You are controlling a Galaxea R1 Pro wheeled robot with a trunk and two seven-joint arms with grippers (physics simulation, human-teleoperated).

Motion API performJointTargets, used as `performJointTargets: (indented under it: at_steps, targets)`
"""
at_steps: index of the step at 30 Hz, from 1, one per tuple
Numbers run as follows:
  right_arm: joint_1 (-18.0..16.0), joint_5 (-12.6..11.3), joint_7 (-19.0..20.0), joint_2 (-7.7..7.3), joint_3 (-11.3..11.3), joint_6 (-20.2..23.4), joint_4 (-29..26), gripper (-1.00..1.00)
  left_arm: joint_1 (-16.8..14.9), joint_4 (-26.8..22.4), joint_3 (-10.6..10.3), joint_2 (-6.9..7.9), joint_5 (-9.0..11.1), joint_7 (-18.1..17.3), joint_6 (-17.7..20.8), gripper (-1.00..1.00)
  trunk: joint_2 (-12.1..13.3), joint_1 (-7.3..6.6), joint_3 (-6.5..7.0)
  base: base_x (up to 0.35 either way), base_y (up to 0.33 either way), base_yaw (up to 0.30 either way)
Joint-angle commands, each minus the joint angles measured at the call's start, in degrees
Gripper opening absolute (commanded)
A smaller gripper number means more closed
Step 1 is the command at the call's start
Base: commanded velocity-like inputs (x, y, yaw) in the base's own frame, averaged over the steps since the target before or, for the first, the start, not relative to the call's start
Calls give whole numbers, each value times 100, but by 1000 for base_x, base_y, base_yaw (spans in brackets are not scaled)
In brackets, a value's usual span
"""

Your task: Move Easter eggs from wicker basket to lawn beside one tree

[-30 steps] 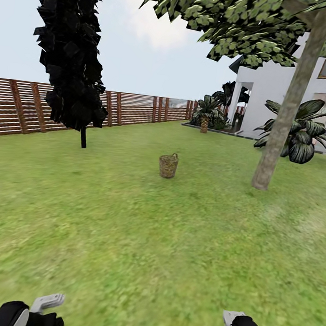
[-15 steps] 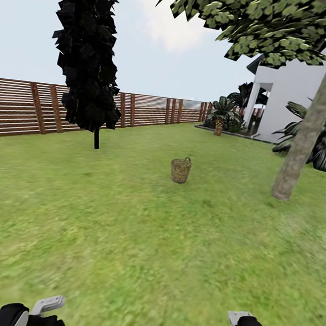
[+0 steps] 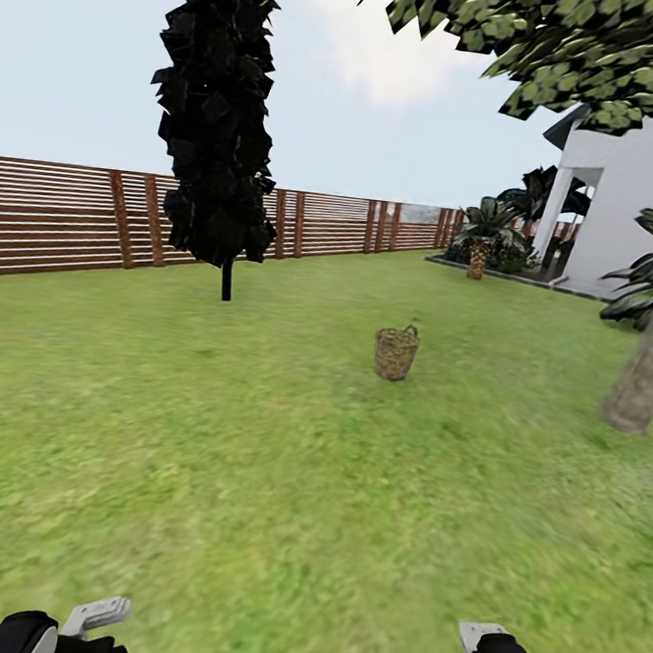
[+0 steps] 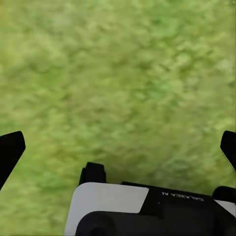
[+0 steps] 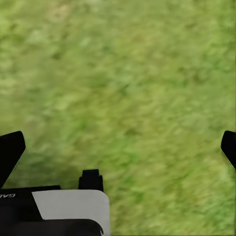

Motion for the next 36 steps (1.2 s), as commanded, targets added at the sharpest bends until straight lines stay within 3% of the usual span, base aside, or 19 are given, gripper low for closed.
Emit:
performJointTargets:
  at_steps: [1, 36]
  targets:
    - [-1, 19, 5, -1, -3, 26, -7, 100, -3, 5, 7, -2, -10, -23, 26, 100, -3, 3, -6, 340, 0, 202]
    - [-3, 16, 14, -1, 10, 34, -7, 100, -5, 52, -28, -21, -13, -29, 24, 100, -3, 3, -6, 336, 22, 8]
